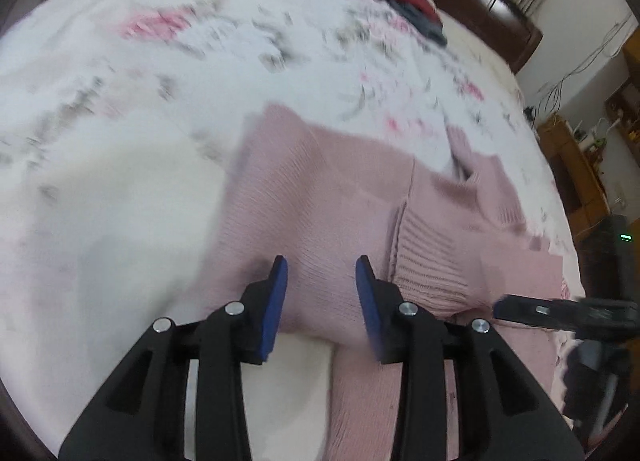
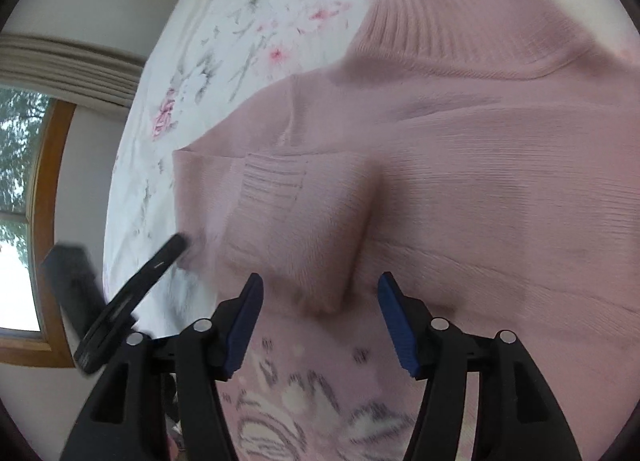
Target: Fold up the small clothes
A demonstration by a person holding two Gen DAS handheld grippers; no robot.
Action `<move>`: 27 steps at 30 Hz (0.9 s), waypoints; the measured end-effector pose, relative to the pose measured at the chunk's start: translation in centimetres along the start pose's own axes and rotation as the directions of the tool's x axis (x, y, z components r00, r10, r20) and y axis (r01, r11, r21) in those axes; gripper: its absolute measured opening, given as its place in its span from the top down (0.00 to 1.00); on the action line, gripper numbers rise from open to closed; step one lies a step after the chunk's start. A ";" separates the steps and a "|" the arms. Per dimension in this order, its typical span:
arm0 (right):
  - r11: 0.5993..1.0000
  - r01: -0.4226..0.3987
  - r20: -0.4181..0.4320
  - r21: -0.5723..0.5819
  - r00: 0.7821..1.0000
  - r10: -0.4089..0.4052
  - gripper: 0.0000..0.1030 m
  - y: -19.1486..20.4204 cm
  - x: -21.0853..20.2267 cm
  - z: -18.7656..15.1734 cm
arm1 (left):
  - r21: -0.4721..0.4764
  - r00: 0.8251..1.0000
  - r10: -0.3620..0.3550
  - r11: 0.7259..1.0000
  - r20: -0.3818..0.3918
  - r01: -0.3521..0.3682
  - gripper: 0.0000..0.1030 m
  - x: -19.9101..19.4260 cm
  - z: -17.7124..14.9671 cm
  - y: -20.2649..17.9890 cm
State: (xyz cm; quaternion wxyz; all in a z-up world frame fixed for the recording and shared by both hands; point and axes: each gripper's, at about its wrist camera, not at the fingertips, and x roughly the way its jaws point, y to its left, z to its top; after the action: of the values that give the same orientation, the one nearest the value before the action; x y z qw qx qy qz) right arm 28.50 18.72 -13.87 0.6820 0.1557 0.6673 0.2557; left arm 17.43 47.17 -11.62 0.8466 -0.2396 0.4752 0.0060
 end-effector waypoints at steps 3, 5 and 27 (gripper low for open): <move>0.999 -0.020 -0.026 0.033 0.999 0.021 0.44 -0.2 1.9 0.7 | 0.005 1.000 0.003 1.000 0.027 -0.003 0.61 -1.9 0.2 0.4; 0.998 -0.038 -0.034 0.040 0.999 0.039 0.70 -0.3 2.7 0.8 | 0.015 1.000 0.009 1.000 0.023 -0.009 0.61 -2.4 0.2 0.2; 0.983 0.186 0.107 -0.002 0.977 -0.185 0.79 -9.3 -6.1 -0.6 | 0.160 0.989 0.094 0.984 -0.113 -0.075 0.61 6.1 -1.3 -7.8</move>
State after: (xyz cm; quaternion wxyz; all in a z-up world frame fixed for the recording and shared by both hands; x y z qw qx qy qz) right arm 29.33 7.62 -13.95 0.7385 0.1022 0.6400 0.1862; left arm 21.58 38.34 -14.01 0.8316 -0.1524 0.5340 -0.0096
